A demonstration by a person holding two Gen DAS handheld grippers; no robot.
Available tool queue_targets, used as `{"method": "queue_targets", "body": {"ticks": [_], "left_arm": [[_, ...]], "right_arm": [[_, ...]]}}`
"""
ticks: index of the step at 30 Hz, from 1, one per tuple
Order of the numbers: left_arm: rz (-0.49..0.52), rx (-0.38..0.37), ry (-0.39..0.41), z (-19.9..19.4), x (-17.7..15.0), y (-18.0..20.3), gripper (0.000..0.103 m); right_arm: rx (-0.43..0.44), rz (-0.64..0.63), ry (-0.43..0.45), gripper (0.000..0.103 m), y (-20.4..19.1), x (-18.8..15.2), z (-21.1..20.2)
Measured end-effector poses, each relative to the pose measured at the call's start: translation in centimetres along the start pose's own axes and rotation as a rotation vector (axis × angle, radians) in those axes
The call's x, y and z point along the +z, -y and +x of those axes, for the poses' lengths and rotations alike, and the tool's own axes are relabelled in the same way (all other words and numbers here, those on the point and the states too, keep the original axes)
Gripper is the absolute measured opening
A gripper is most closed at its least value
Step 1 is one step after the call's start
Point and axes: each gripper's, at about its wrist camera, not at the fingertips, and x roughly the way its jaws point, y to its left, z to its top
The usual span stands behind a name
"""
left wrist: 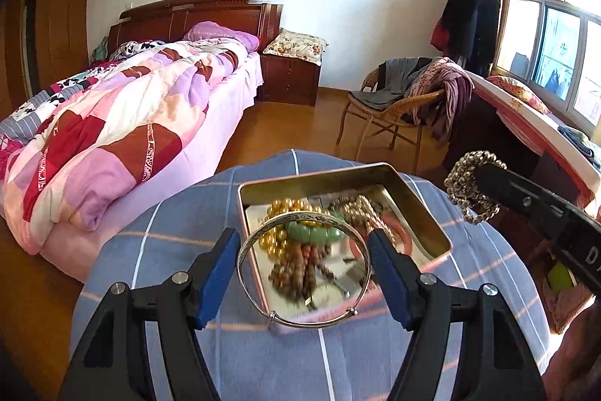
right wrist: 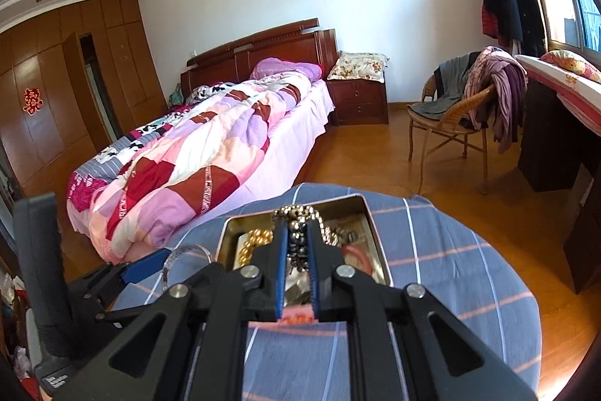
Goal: Organize jewelry
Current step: 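Grasp the thin silver bangle with the left tool and lift it, then carry the silver bangle and gold chain into the tin and release both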
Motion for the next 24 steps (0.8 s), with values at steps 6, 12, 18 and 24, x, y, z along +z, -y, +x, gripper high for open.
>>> {"method": "queue_targets", "body": {"ticks": [6,12,18,24], "left_arm": [[-0.002,0.017,-0.017,2.4,0.6,-0.1,0.070],[-0.005,0.028,-0.037,4.7,1.0,0.2,0.070],[0.007,0.049,-0.058,6.6,0.7,0.9,0.070],[0.013,0.064,-0.087,8.1,0.6,1.1,0.070]], "right_arm": [[-0.010,-0.002,-0.026,0.013,0.4,0.4,2.9],[-0.019,0.009,-0.063,0.013,1.1,0.7,5.7],[-0.032,0.003,-0.112,0.013,1.4,0.6,8.0],[-0.027,0.040,-0.156,0.013,2.5,0.4,9.9]]}}
